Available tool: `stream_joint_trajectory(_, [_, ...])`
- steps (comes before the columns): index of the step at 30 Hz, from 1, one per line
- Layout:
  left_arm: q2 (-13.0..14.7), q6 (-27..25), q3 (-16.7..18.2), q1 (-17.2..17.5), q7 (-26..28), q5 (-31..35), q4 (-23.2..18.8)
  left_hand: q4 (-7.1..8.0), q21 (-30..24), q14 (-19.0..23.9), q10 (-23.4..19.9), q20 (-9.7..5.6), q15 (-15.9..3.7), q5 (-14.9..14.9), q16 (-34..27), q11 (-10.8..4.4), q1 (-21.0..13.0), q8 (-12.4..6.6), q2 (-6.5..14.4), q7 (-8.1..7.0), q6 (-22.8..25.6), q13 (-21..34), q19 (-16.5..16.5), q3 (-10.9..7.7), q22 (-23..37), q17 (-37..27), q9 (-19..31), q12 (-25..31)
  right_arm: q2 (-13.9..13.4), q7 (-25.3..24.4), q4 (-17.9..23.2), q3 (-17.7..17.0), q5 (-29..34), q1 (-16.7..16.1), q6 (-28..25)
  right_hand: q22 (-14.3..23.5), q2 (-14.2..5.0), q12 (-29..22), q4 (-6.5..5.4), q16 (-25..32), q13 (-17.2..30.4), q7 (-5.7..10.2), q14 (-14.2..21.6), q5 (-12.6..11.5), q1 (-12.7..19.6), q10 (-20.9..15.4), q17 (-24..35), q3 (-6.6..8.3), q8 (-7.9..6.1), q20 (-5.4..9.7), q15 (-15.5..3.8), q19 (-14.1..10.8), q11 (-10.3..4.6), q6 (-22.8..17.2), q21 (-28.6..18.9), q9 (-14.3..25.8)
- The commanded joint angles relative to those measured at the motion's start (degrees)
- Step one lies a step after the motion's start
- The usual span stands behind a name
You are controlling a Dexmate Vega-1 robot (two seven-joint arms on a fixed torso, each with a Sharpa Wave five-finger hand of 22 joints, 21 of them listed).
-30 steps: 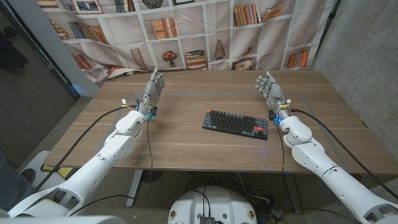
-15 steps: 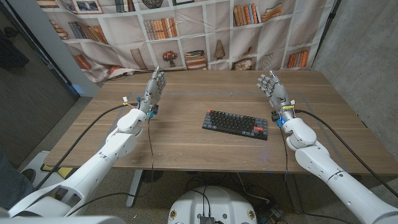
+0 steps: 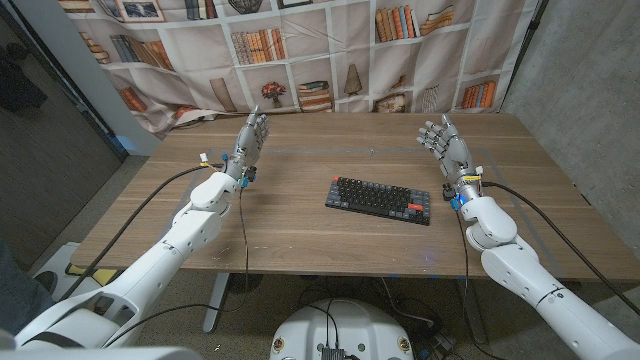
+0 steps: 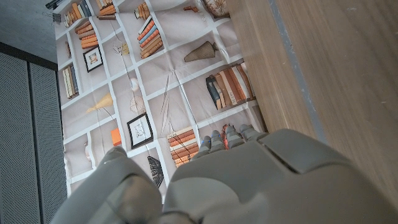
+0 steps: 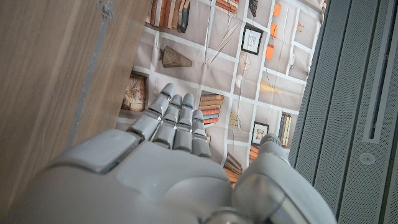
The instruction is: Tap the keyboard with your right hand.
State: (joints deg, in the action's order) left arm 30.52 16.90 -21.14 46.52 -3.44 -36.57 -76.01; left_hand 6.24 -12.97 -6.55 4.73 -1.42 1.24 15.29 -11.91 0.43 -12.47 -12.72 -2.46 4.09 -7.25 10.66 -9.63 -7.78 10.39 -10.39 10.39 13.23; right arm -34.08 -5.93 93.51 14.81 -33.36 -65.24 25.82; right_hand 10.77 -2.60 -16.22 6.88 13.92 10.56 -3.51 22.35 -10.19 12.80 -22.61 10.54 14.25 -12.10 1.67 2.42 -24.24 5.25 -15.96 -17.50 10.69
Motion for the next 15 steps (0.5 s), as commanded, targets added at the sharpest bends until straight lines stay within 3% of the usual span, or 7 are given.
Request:
stream_joint_trajectory(1, [-0.23, -0.66, -0.42, -0.61, -0.45, -0.06, 0.38, -0.49, -0.45, 0.33, -0.62, 0.03, 0.13, 0.22, -0.10, 0.03, -0.62, -0.24, -0.05, -0.06, 0.44, 0.07, 0.45, -0.08, 0.09, -0.14, 0.15, 0.48, -0.22, -1.79, 2.99, -1.55, 0.59, -3.87, 1.47, 0.22, -0.70, -1.18, 0.04, 1.11, 0.24, 1.48, 7.78, 0.15, 0.25, -5.35, 0.37, 0.20, -0.37, 0.51, -1.53, -5.89, -1.40, -2.10, -1.91, 0.28])
stream_joint_trajectory(7, [-0.25, -0.91, -0.55, -0.59, -0.42, -0.05, 0.33, -0.57, -0.43, 0.47, -0.74, 0.05, 0.14, 0.15, -0.03, 0.01, -0.84, -0.22, 0.14, -0.06, 0.67, 0.07, 0.58, -0.13, 0.08, -0.14, 0.15, 0.42, -0.41, -2.50, 4.31, -2.06, 1.26, -5.24, 1.53, 0.31, -0.95, -2.67, -0.10, 1.90, 0.39, 3.71, 14.72, 0.14, 0.03, -11.51, 0.58, 0.33, -0.27, 1.03, -2.66, -10.85, -3.75, -3.20, -3.56, 0.39])
stream_joint_trajectory(8, [-0.30, -0.88, -0.54, -0.56, -0.45, -0.11, 0.34, -0.58, -0.43, 0.48, -0.77, 0.06, 0.15, 0.14, -0.01, 0.01, -0.88, -0.20, 0.18, -0.09, 0.67, 0.07, 0.59, -0.14, 0.08, -0.14, 0.15, 0.41, -0.51, -2.49, 4.46, -2.14, 1.43, -5.45, 1.60, 0.32, -1.00, -3.08, -0.13, 1.83, 0.44, 4.01, 15.54, 0.13, -0.01, -13.05, 0.63, 0.37, -0.28, 1.00, -2.92, -11.61, -4.79, -3.42, -3.81, 0.41])
stream_joint_trajectory(11, [-0.37, -0.67, -0.57, -0.42, -0.41, -0.05, 0.26, -0.61, -0.41, 0.49, -0.76, 0.09, 0.16, 0.11, 0.03, 0.06, -0.97, -0.18, 0.25, -0.04, 0.72, 0.07, 0.61, -0.16, 0.08, -0.14, 0.15, 0.37, -0.46, -2.98, 5.23, -2.42, 1.71, -6.26, 1.72, 0.36, -1.38, -4.73, -0.38, 2.33, 0.64, 4.25, 19.15, 0.12, -0.32, -18.78, 0.94, 0.50, -0.20, 0.99, -4.23, -13.45, -4.56, -3.70, -4.42, 0.46])
stream_joint_trajectory(12, [-0.40, -0.66, -0.57, -0.34, -0.34, -0.07, 0.17, -0.63, -0.40, 0.52, -0.81, 0.11, 0.13, 0.10, 0.04, 0.05, -1.01, -0.16, 0.29, -0.05, 0.73, 0.07, 0.62, -0.18, 0.08, -0.14, 0.15, 0.37, -0.40, -3.09, 5.39, -2.52, 1.77, -6.51, 1.86, 0.38, -1.50, -5.43, -0.47, 2.89, 0.78, 4.47, 20.93, 0.11, -0.46, -21.08, 1.28, 0.54, -0.32, 1.07, -4.84, -14.27, -5.58, -4.18, -4.71, 0.47])
stream_joint_trajectory(15, [-0.40, -0.72, -0.59, -0.15, -0.16, -0.04, -0.10, -0.67, -0.44, 0.64, -0.85, 0.17, 0.10, 0.06, 0.06, -0.07, -1.15, -0.14, 0.42, -0.03, 0.84, 0.07, 0.82, -0.21, 0.08, -0.14, 0.15, 0.32, -0.42, -3.17, 5.92, -2.84, 1.72, -7.23, 2.04, 0.46, -1.68, -7.77, -0.54, 4.84, 1.82, 4.92, 26.26, 0.05, -0.66, -27.78, 2.35, 0.73, -0.54, 1.76, -7.33, -17.51, -6.16, -5.50, -5.90, 0.48])
